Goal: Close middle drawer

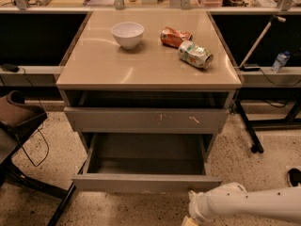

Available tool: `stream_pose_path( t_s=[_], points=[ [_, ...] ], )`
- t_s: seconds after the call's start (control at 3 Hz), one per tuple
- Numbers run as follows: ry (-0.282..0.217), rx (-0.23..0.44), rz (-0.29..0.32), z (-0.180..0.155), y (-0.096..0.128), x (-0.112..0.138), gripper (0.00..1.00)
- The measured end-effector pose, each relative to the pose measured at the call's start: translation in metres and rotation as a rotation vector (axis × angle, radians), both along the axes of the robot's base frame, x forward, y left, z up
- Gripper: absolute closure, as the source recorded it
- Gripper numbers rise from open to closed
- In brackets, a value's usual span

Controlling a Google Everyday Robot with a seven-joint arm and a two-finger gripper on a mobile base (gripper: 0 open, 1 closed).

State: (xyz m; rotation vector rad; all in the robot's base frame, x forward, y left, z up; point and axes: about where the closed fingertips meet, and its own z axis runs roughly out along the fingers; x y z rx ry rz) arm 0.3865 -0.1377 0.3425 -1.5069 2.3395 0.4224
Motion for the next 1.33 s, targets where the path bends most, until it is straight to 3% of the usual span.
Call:
stream_pose_path(
  t_s=[0.33,0.67,1.0,1.33],
  points=[
    [0.002,-0.018,0.005,-0.006,0.003,0.025,0.0],
    [0.002,-0.018,0.005,-0.006,0.003,0.025,0.0],
    [-0.003,-0.072,0.006,-0.004,0.005,0.066,0.0],
    [-0.004,-0.072,0.006,-0.004,0.005,0.066,0.0]
  ],
)
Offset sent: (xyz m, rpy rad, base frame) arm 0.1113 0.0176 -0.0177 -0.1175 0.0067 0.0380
